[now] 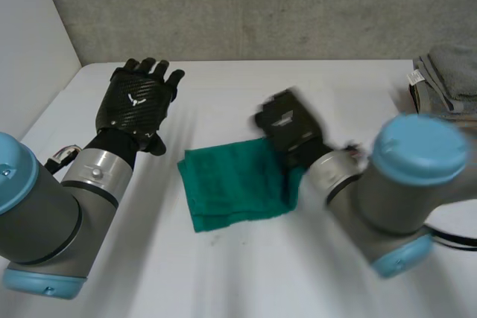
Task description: Fold the laundry.
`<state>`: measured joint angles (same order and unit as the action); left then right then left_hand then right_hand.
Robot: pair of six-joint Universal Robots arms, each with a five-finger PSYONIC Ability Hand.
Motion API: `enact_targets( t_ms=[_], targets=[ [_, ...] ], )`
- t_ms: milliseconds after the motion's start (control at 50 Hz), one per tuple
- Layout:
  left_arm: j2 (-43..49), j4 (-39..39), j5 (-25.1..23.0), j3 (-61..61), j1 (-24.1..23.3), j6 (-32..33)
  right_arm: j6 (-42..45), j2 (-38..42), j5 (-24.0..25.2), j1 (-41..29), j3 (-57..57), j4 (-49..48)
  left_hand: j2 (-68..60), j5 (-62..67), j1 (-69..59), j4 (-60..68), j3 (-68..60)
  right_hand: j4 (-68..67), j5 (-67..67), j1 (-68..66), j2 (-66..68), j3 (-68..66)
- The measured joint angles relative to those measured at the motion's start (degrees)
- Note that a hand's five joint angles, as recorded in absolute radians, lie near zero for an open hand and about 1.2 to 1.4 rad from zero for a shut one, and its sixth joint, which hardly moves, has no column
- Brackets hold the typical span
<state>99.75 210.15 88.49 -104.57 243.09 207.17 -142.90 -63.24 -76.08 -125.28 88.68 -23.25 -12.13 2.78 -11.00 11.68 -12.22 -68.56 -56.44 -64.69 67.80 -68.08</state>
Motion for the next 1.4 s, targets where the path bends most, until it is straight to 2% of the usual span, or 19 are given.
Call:
enact_targets(
  t_ms=[60,100,120,160,200,240,280,300,380,460,520,640,760,880,980,1100,1180,1260,1400],
  targets=[
    [-0.19,0.04,0.12,-0.19,0.16,-0.08,-0.13,3.53,7.94,-5.67,-0.16,0.14,0.0,0.0,0.0,0.0,0.0,-0.01,-0.09,0.0,0.0,-0.05],
    [-0.19,0.04,0.15,-0.25,0.19,-0.14,-0.18,5.01,10.49,-7.12,-0.27,0.45,0.0,0.0,0.0,0.0,0.0,0.01,-0.1,0.0,0.0,-0.05],
    [-0.18,0.05,0.19,-0.29,0.19,-0.31,-0.33,6.71,12.68,-8.36,-0.6,0.94,0.0,0.0,0.0,0.0,0.0,4.83,3.21,3.12,-4.53,4.58],
    [-0.16,0.06,0.24,-0.26,0.14,-0.68,-1.04,8.53,13.42,-9.19,-1.31,1.75,0.0,0.0,0.0,0.0,0.0,21.19,20.32,20.41,-22.52,20.95],
    [-0.12,0.07,0.26,-0.09,0.03,-1.38,-2.86,9.72,11.96,-9.28,-2.3,2.59,0.0,0.0,0.0,0.0,0.0,43.77,43.6,43.12,-45.44,44.48],
    [-0.03,0.07,0.28,0.14,-0.02,-2.16,-5.73,9.58,9.39,-8.43,-3.06,3.01,0.0,0.0,0.0,0.0,0.0,54.05,52.49,51.06,-53.96,53.7],
    [0.05,0.07,0.3,0.36,-0.06,-2.71,-7.79,9.06,7.78,-7.59,-3.45,3.17,0.0,0.0,0.0,0.0,0.0,55.21,53.44,51.71,-55.08,55.16],
    [0.24,0.05,0.36,0.87,-0.15,-3.76,-12.23,7.49,4.87,-5.55,-4.1,3.45,0.0,0.0,0.0,0.0,0.0,55.86,53.73,51.72,-55.5,55.68],
    [1.21,-0.45,0.62,2.76,-1.17,-7.03,-21.65,3.3,1.0,-0.89,-5.59,5.05,0.0,0.0,0.0,0.0,0.0,56.34,53.73,51.72,-55.61,55.98],
    [3.23,-2.81,2.15,5.41,-4.2,-11.05,-28.09,1.82,0.1,2.27,-8.92,9.89,0.0,0.0,0.0,0.0,0.0,56.34,53.73,51.72,-55.61,55.98],
    [5.45,-7.07,5.21,7.93,-7.38,-14.5,-30.55,4.44,0.35,3.36,-14.34,17.04,0.0,0.0,0.0,0.0,0.0,56.34,53.73,51.72,-55.61,55.98],
    [10.26,-17.68,11.71,11.66,-10.71,-22.77,-30.87,14.26,1.39,3.3,-28.27,32.7,0.0,0.0,0.0,0.0,0.0,56.34,53.73,51.72,-55.61,55.98],
    [15.47,-25.76,13.81,13.86,-10.98,-30.31,-30.08,25.17,3.29,2.98,-42.88,45.76,0.0,0.0,0.0,0.0,0.0,56.34,53.73,51.72,-55.61,55.98],
    [19.71,-29.41,13.52,15.35,-9.7,-31.75,-26.83,31.43,3.37,2.99,-51.24,51.42,0.0,0.0,0.0,0.0,0.0,56.34,53.73,51.72,-55.61,55.98],
    [21.5,-30.99,13.09,16.25,-7.54,-30.94,-21.56,32.36,1.34,2.96,-53.07,52.68,0.0,0.0,0.0,0.0,0.0,56.34,53.73,51.72,-55.61,55.95],
    [19.79,-31.87,10.51,18.05,-4.91,-27.33,-14.87,27.95,-4.52,2.78,-50.67,50.45,0.0,0.0,0.0,0.0,0.0,56.34,53.73,51.72,-55.61,55.95],
    [17.51,-31.88,8.76,19.16,-4.57,-24.95,-13.4,24.79,-6.12,2.24,-46.99,46.58,0.0,0.0,0.0,0.0,0.0,56.34,53.73,51.72,-55.61,55.95],
    [12.53,-31.59,3.94,21.59,-4.01,-20.86,-10.33,16.97,-7.44,0.08,-35.38,36.1,0.0,0.0,0.0,0.0,0.0,56.34,53.73,51.72,-55.61,55.95],
    [6.76,-31.14,-8.88,25.3,-1.11,-18.96,-7.0,8.27,-6.95,-2.53,-15.34,22.06,0.0,0.0,0.0,0.0,0.0,56.34,53.73,51.72,-55.61,55.95]
  ],
)
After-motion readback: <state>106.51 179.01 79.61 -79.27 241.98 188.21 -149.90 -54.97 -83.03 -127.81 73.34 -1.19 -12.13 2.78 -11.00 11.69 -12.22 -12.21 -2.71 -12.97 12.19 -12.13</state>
